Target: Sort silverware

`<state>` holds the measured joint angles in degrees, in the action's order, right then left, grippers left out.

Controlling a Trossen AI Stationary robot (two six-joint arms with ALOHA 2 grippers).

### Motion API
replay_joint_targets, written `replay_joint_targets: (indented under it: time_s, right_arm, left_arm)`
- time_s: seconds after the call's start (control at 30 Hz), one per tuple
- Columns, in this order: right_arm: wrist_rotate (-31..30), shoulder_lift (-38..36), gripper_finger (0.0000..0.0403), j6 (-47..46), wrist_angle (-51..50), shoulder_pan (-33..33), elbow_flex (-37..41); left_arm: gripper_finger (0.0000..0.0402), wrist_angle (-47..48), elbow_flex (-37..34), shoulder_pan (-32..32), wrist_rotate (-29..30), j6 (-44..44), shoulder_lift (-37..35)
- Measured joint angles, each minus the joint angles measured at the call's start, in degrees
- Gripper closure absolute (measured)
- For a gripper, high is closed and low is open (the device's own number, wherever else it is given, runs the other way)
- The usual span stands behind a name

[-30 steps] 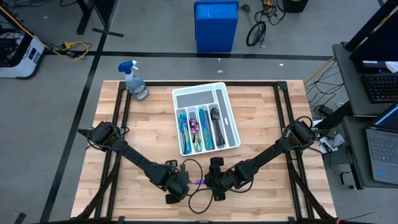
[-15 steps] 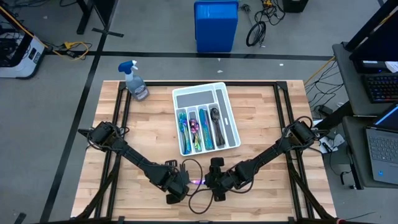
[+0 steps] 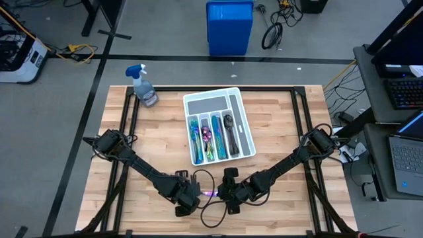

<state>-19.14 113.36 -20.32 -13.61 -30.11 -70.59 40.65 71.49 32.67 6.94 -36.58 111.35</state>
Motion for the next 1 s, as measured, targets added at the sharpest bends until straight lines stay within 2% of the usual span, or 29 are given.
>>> replay_joint_targets:
  time_s: [0.47, 1.0]
  right_arm:
    - [0.0, 0.0, 0.0204, 0.0, 0.0, 0.0, 0.0]
    - [0.0, 0.0, 0.0204, 0.0, 0.0, 0.0, 0.0]
  left_arm:
    - [0.034, 0.0, -0.5, -0.1, -0.9, 2.0, 0.0]
    - [0.0355, 1.1, 0.9, 0.0, -0.7, 0.6, 0.2]
